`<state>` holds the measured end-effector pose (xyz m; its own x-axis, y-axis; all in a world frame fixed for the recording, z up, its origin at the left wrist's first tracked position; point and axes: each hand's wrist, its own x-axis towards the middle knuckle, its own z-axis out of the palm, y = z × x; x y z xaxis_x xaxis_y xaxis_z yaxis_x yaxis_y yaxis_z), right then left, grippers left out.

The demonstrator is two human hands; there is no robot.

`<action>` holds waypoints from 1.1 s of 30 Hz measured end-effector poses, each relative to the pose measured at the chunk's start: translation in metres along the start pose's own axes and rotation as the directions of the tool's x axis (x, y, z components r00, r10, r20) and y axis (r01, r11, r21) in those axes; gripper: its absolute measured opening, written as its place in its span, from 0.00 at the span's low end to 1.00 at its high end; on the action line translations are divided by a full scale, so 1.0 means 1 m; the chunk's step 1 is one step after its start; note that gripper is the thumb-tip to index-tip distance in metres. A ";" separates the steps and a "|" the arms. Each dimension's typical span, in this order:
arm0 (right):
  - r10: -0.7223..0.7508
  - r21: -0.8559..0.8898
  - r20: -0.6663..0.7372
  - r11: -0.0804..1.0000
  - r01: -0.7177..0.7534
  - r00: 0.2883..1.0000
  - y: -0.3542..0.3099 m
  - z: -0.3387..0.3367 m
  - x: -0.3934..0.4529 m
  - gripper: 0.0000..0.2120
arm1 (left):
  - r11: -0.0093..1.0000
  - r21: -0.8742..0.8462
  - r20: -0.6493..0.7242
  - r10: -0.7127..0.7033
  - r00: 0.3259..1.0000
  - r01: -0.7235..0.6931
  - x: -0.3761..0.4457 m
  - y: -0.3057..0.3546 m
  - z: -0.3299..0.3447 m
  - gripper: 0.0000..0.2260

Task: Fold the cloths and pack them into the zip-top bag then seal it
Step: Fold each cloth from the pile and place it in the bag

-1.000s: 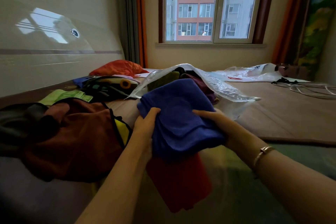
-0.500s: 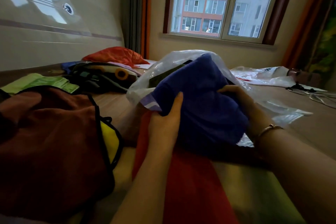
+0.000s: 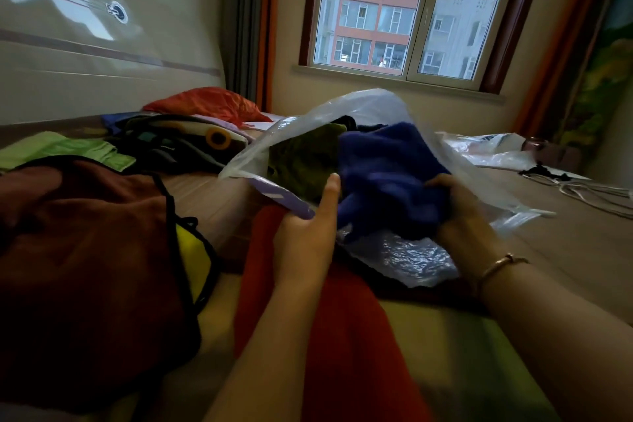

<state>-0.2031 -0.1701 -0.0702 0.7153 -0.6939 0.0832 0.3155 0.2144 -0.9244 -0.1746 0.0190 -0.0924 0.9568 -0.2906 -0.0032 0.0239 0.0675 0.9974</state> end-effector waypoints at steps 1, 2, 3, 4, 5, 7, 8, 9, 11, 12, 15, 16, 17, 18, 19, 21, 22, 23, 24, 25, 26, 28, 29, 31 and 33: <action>-0.005 -0.052 0.024 0.999 0.006 1.000 0.000 0.002 0.001 0.08 | 1.000 0.017 0.012 0.009 1.000 -0.009 0.000 -0.002 -0.001 0.21; -0.005 -0.115 0.036 0.993 0.009 0.999 -0.001 0.009 -0.003 0.09 | 1.000 0.023 0.010 0.017 1.000 -0.018 0.006 -0.007 -0.002 0.21; -0.006 -0.153 0.036 0.988 0.011 0.999 -0.001 0.015 -0.002 0.10 | 0.999 0.034 -0.001 0.019 1.000 -0.019 0.006 -0.008 -0.004 0.20; -0.005 -0.152 0.035 0.988 0.010 0.999 -0.002 0.022 -0.001 0.11 | 0.998 0.050 -0.014 0.023 1.000 -0.022 0.007 -0.010 -0.005 0.17; -0.024 -0.132 0.046 0.991 0.030 0.999 -0.002 0.027 0.004 0.10 | 0.997 0.075 -0.026 0.024 0.999 -0.022 0.008 -0.012 -0.006 0.14; -0.064 -0.143 -0.023 0.988 0.060 0.998 -0.004 0.036 0.016 0.09 | 0.994 0.104 -0.061 0.033 0.998 -0.027 0.012 -0.017 -0.008 0.09; -0.086 -0.220 -0.091 0.973 0.064 0.992 -0.005 0.038 0.022 0.11 | 0.993 0.109 -0.074 0.041 0.996 -0.033 0.013 -0.018 -0.008 0.09; -0.133 -0.363 -0.167 0.929 0.065 0.977 -0.005 0.037 0.033 0.14 | 0.992 0.122 -0.080 0.050 0.996 -0.040 0.013 -0.017 -0.008 0.09; -0.272 -0.782 -0.254 0.622 -0.032 0.928 0.001 0.029 0.044 0.22 | 0.986 0.155 -0.076 0.074 0.994 -0.061 0.014 -0.017 -0.007 0.09; -0.320 -0.895 -0.272 0.431 -0.116 0.908 0.006 0.027 0.046 0.25 | 0.983 0.172 -0.071 0.081 0.994 -0.068 0.014 -0.017 -0.007 0.09; -0.419 -0.973 -0.226 0.139 -0.184 0.879 0.017 0.022 0.040 0.27 | 0.988 0.157 -0.016 0.020 1.000 -0.018 0.015 -0.017 -0.003 0.09; -0.454 -0.986 -0.162 0.103 -0.130 0.876 0.019 0.020 0.038 0.24 | 0.985 0.172 0.002 0.005 1.000 -0.005 0.015 -0.018 -0.001 0.08; -0.472 -0.994 -0.098 0.094 -0.061 0.876 0.021 0.018 0.036 0.22 | 0.980 0.199 0.015 0.004 1.000 -0.007 0.014 -0.019 0.001 0.08; -0.480 -0.993 -0.055 0.116 0.001 0.875 0.022 0.018 0.033 0.21 | 0.976 0.216 0.021 0.011 1.000 -0.015 0.014 -0.020 0.003 0.08; -0.487 -0.985 -0.053 0.170 0.035 0.872 0.023 0.018 0.031 0.21 | 0.975 0.223 0.021 0.015 1.000 -0.020 0.013 -0.021 0.004 0.08; -0.486 -0.952 -0.097 0.300 0.061 0.868 0.027 0.022 0.032 0.25 | 0.977 0.211 0.010 0.015 1.000 -0.017 0.013 -0.022 0.006 0.08; -0.478 -0.947 -0.092 0.313 0.071 0.874 0.029 0.026 0.031 0.28 | 0.981 0.195 0.008 -0.001 1.000 0.000 0.014 -0.023 0.007 0.08; -0.465 -0.961 -0.044 0.263 0.090 0.884 0.031 0.027 0.028 0.32 | 0.983 0.180 0.010 -0.028 1.000 0.026 0.013 -0.022 0.007 0.08; -0.447 -0.978 0.053 0.156 0.137 0.893 0.035 0.025 0.024 0.36 | 0.984 0.171 0.013 -0.053 0.999 0.050 0.014 -0.022 0.007 0.09; -0.417 -0.978 0.190 -0.002 0.209 0.889 0.038 0.021 0.020 0.39 | 0.982 0.170 0.017 -0.080 0.997 0.076 0.014 -0.021 0.006 0.10; -0.373 -0.941 0.335 -0.171 0.291 0.865 0.038 0.019 0.019 0.40 | 0.981 0.169 0.021 -0.104 0.994 0.099 0.015 -0.021 0.005 0.12; -0.266 -0.850 0.503 -0.325 0.415 0.822 0.035 0.017 0.020 0.33 | 0.979 0.164 0.044 -0.127 0.991 0.118 0.016 -0.023 0.003 0.10; -0.267 -0.867 0.481 -0.285 0.408 0.835 0.033 0.023 0.022 0.26 | 0.981 0.153 0.060 -0.130 0.990 0.120 0.016 -0.024 0.002 0.07; -0.348 -0.974 0.196 0.039 0.223 0.917 0.024 0.042 0.029 0.14 | 0.989 0.105 0.111 -0.117 0.987 0.106 0.014 -0.025 -0.001 0.06; -0.310 -0.897 0.020 0.414 0.154 0.950 0.022 0.051 0.042 0.09 | 0.994 0.060 0.147 -0.105 0.984 0.097 0.015 -0.027 -0.006 0.09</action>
<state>-0.1337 -0.1595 -0.0682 0.5945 -0.7122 0.3734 -0.3182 -0.6347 -0.7042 -0.1589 0.0182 -0.1195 0.8959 -0.4335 -0.0971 0.0992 -0.0179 0.9949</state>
